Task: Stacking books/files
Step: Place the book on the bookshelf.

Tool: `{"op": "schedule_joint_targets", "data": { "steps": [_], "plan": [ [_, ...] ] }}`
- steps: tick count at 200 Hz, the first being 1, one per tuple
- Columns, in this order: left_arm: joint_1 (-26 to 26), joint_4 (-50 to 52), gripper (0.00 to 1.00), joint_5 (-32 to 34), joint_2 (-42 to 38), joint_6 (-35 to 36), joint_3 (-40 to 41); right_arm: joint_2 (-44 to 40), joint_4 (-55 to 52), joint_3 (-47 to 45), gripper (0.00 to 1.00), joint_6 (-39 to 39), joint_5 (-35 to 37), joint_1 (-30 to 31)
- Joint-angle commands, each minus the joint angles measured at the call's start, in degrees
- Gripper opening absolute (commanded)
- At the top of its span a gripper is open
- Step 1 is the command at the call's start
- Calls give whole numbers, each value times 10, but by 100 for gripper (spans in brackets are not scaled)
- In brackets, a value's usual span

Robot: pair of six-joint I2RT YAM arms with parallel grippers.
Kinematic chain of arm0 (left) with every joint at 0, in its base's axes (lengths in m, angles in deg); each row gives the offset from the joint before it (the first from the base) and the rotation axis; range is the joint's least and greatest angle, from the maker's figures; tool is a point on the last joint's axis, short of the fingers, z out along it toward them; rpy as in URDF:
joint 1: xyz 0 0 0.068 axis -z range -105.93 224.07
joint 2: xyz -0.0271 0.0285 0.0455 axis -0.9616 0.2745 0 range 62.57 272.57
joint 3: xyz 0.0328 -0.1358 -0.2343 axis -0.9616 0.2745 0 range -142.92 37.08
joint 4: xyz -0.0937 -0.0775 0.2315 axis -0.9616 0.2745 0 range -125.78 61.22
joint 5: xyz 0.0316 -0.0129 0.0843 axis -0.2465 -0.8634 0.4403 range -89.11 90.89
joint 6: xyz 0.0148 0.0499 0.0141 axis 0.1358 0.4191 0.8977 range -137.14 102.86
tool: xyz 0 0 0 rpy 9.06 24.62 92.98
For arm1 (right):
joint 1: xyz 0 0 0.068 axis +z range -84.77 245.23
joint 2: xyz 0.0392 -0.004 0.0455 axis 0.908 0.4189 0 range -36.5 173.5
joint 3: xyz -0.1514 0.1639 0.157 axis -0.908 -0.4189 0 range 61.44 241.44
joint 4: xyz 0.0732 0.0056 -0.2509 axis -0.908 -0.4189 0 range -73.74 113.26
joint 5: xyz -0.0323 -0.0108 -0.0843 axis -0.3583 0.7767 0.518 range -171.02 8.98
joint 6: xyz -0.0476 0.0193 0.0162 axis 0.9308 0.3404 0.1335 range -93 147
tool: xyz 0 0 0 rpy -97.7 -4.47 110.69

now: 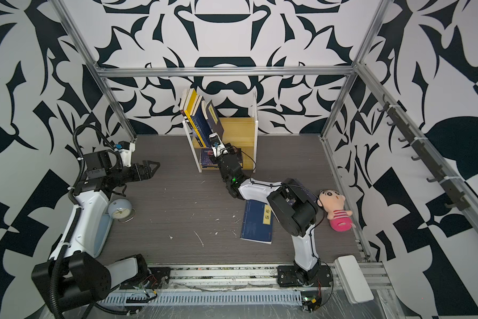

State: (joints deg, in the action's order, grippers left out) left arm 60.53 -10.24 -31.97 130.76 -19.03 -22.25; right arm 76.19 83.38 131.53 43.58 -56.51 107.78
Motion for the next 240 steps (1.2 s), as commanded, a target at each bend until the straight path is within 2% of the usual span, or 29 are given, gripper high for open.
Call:
{"op": "schedule_joint_targets", "data": {
  "steps": [1, 69, 134, 155, 188, 240],
  "plan": [
    [-3, -3, 100, -15, -9, -3, -2, -7, 78, -8, 0, -13, 18, -2],
    [-3, -8, 100, -15, -8, -3, 1, 34, 96, 3, 0, -27, -54, -14],
    [-3, -9, 100, -10, -3, 1, 3, 63, 75, 46, 0, -57, -81, -19],
    [-3, -8, 100, -9, -2, 2, 3, 59, 62, 42, 5, -68, -94, -17],
    [-3, -10, 100, -10, -1, 2, 3, 52, 36, 34, 22, -71, -122, -15],
    [-4, -11, 100, -10, -1, 2, 4, 51, 29, 26, 25, -75, -151, -15]
  ]
}}
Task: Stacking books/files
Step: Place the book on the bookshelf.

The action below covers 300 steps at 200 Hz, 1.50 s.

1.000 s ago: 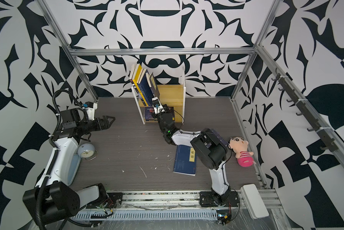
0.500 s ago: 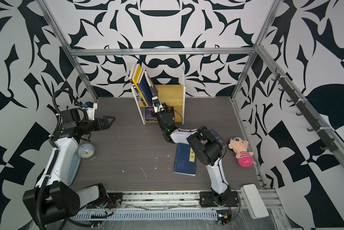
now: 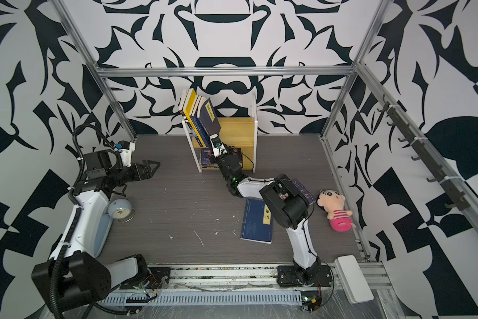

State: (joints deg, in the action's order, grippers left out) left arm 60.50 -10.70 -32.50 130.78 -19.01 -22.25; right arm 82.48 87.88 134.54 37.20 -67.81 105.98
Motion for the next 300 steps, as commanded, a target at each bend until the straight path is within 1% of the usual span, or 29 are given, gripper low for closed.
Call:
{"op": "schedule_joint_targets", "data": {
  "steps": [1, 31, 89, 108, 127, 146, 153, 163, 173, 193, 196, 204, 228, 250, 271, 300],
  "plan": [
    [-3, -6, 100, -5, -2, 2, 4, -12, -16, -4, 24, -11, -39, 3],
    [-4, -6, 100, -3, -3, 2, 4, -20, -19, -17, 26, -12, -46, 3],
    [-7, -6, 100, -5, -5, 1, 5, -63, -21, -97, 45, -14, -71, 8],
    [-7, -6, 100, -5, -7, 0, 5, -94, -26, -133, 47, -15, -77, 10],
    [-8, -5, 100, -5, -7, 0, 6, -138, -50, -172, 47, -26, -83, 10],
    [-8, -6, 100, -6, -7, 0, 6, -190, -101, -195, 42, -29, -94, 11],
    [-8, -6, 100, -7, -8, -2, 5, -212, -126, -197, 38, -29, -94, 9],
    [-8, -6, 100, -5, -8, -2, 5, -240, -168, -195, 30, -29, -93, 6],
    [-8, -6, 100, -5, -9, -2, 7, -260, -214, -180, 24, -29, -87, 1],
    [-8, -11, 100, -6, -9, -2, 13, -265, -310, -112, 7, -25, -28, -9],
    [-8, -12, 100, -6, -9, -2, 13, -262, -324, -99, 5, -23, -1, -10],
    [-8, -12, 100, -6, -9, -1, 13, -249, -350, -66, 0, -23, 36, -14],
    [-8, -11, 100, -6, -7, -1, 10, -192, -409, 28, 0, -36, 82, -35],
    [-3, -12, 100, -8, -6, -1, 12, -137, -438, 99, 0, -62, 102, -52],
    [-2, -12, 100, -11, -4, -3, 11, -86, -464, 158, 0, -97, 84, -73],
    [-2, -11, 100, -9, -6, -6, 12, -35, -470, 202, 0, -127, 36, -90]
  ]
}}
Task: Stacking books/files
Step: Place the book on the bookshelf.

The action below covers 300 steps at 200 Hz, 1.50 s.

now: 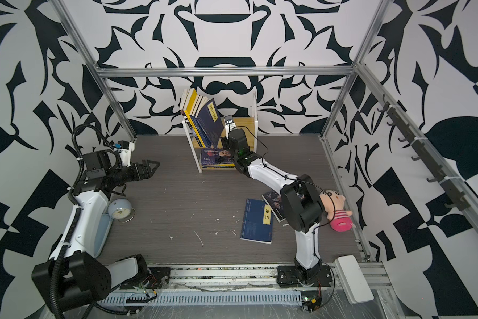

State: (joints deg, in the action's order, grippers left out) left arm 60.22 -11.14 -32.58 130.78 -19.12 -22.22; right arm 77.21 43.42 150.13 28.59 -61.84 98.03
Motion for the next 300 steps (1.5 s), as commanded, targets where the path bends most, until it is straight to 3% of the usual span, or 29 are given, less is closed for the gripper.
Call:
{"op": "schedule_joint_targets", "data": {
  "steps": [1, 79, 184, 244, 278, 300],
  "plan": [
    [1, -6, 100, -8, -6, -5, 12, 19, -26, 47, 0, -41, -26, -11],
    [-1, -7, 100, -6, -7, -3, 15, 111, -33, 144, 0, -71, -76, -7],
    [-1, -13, 100, -7, -3, -4, 18, 156, -36, 207, 0, -61, -62, 9],
    [-1, -15, 100, -8, -3, -6, 18, 73, -61, 170, 0, -21, -43, 10],
    [-1, -15, 100, -10, -4, -6, 18, 4, -102, 138, 9, -5, -36, 8],
    [-1, -14, 100, -9, -6, -8, 18, -53, -150, 103, 19, -10, -37, 13]
  ]
}}
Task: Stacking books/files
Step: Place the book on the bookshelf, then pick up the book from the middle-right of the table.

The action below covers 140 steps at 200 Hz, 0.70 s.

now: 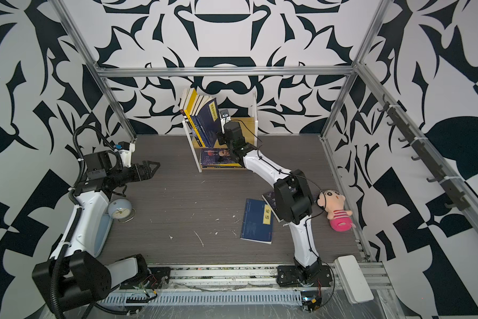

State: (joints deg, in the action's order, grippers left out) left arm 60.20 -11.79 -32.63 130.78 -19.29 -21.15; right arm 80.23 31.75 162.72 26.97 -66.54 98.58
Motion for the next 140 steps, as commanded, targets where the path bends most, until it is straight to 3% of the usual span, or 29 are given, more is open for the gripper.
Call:
{"op": "schedule_joint_targets", "data": {
  "steps": [1, 26, 54, 73, 89, 122, 140],
  "plan": [
    [-1, -7, 100, -8, -6, -6, 7, -86, -35, -25, 20, 6, 11, 8],
    [0, -11, 100, -12, -6, -7, 9, -169, -128, -74, 37, -10, 17, 14],
    [1, -12, 100, -19, -2, -18, 8, -294, -189, -203, 53, -94, 29, 11],
    [2, -15, 100, -21, 3, -22, 10, -370, -241, -281, 55, -156, 16, -3],
    [4, -16, 100, -22, 8, -26, 11, -421, -295, -321, 55, -164, 10, -15],
    [15, -31, 100, -27, 14, -55, 21, -451, -449, -339, 63, -166, 61, -32],
    [42, -38, 100, -37, 21, -58, 28, -470, -477, -372, 65, -214, 30, -66]
  ]
}}
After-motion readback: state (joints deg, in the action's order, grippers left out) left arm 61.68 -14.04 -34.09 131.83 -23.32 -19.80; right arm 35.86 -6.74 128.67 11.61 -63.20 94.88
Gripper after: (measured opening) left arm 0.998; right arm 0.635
